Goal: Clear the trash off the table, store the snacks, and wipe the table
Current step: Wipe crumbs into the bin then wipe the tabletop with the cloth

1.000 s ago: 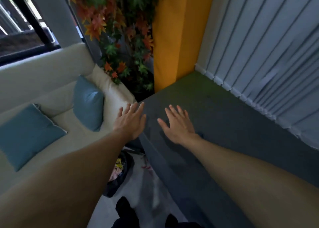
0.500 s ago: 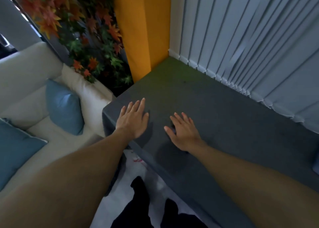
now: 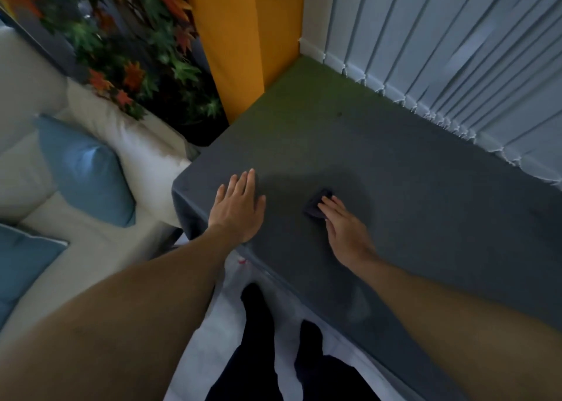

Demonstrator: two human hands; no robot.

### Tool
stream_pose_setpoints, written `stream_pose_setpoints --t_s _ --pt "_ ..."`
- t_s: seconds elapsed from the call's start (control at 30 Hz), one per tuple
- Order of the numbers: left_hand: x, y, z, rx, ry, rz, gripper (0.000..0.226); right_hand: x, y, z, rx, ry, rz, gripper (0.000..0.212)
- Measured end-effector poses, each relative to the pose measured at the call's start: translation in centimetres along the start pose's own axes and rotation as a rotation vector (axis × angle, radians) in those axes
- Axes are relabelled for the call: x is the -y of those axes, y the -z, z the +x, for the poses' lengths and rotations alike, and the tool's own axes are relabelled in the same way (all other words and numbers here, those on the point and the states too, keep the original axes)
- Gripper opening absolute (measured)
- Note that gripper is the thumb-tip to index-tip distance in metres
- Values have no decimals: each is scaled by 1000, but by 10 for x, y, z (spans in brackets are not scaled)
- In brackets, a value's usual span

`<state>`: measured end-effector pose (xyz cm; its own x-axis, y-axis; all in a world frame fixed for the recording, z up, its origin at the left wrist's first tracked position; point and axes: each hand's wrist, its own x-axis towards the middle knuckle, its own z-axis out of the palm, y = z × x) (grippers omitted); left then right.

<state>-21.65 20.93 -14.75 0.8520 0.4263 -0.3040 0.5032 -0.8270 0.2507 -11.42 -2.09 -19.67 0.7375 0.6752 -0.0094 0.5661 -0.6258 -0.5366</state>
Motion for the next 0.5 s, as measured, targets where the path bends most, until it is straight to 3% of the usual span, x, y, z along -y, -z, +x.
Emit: stream_pose_setpoints --t_s 0.27,0.43,0.5 --pt "80 11 39 -15 147 -41 63 62 -46 98 -140 -80 122 37" --pt "118 9 63 -46 162 -53 59 97 -77 90 -34 286 -59 40" --pt "126 8 73 -85 118 -46 58 95 -79 98 -68 330 -112 41"
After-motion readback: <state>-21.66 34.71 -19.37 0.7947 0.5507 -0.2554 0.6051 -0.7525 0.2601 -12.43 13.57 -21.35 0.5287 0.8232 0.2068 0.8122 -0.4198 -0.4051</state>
